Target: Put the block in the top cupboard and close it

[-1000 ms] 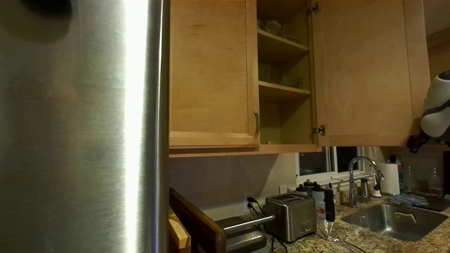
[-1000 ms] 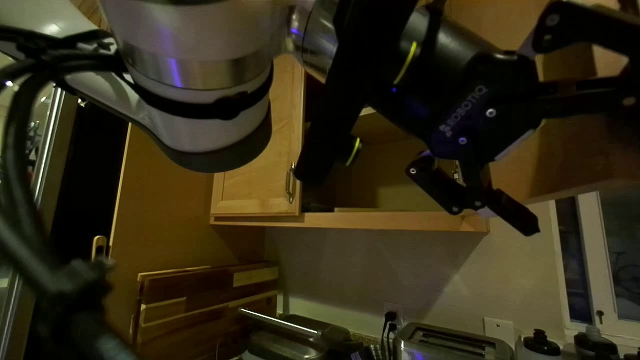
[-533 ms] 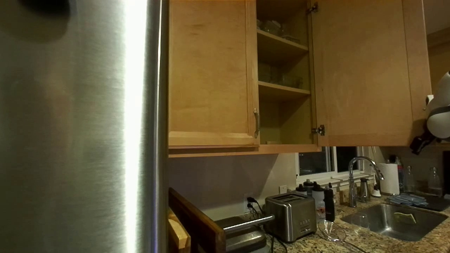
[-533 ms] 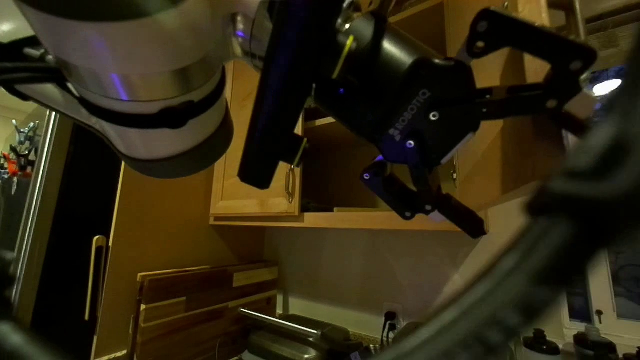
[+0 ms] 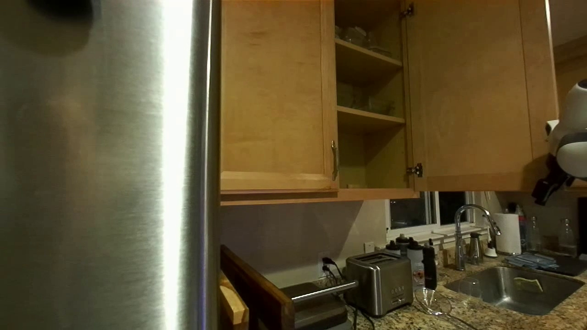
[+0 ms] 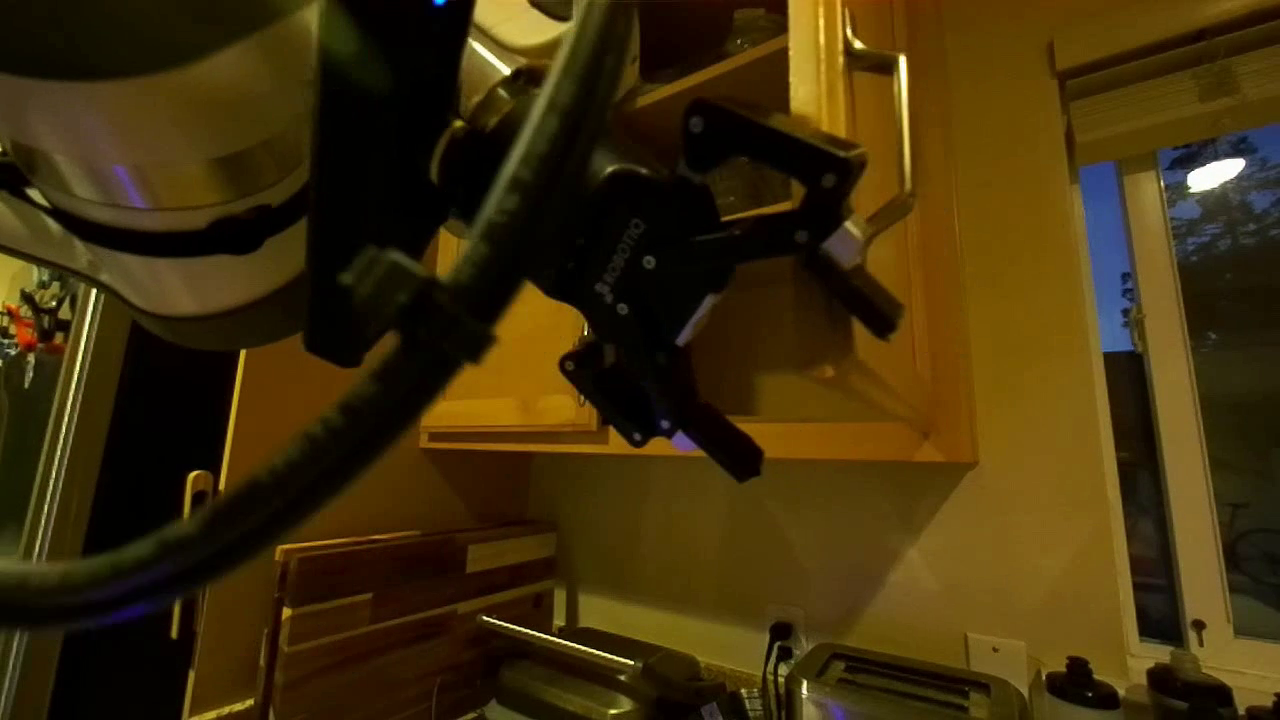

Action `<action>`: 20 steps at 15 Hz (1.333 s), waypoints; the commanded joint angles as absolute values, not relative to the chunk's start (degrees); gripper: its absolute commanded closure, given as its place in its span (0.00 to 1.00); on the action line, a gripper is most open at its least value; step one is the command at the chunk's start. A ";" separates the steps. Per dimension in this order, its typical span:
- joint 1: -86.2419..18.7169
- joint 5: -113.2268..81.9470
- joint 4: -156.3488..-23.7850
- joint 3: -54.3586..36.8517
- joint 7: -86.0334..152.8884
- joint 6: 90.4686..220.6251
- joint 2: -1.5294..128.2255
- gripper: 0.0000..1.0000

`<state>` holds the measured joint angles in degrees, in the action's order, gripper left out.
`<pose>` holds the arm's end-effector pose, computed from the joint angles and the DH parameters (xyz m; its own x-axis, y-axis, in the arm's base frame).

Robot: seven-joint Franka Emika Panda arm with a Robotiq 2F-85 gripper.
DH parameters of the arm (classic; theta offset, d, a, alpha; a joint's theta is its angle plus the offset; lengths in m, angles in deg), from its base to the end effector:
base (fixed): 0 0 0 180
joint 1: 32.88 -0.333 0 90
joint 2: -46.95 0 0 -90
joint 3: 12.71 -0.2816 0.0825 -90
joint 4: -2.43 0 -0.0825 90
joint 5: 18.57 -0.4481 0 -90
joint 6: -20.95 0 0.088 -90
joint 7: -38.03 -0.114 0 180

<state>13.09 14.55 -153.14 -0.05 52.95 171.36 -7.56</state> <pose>0.2290 -0.3530 0.5417 0.8147 -0.1194 0.5674 -0.4784 -0.6915 0.5413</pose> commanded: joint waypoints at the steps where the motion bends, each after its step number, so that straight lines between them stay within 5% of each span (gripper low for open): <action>1: 5.11 12.51 -154.63 -5.38 54.46 163.34 -15.81 0.00; 10: -17.87 13.59 -154.37 -9.87 55.01 147.19 -24.10 0.00; 20: -35.53 7.28 -153.01 6.60 74.05 145.42 -19.97 0.00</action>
<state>-31.67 10.63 -154.76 1.65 67.23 147.88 -21.61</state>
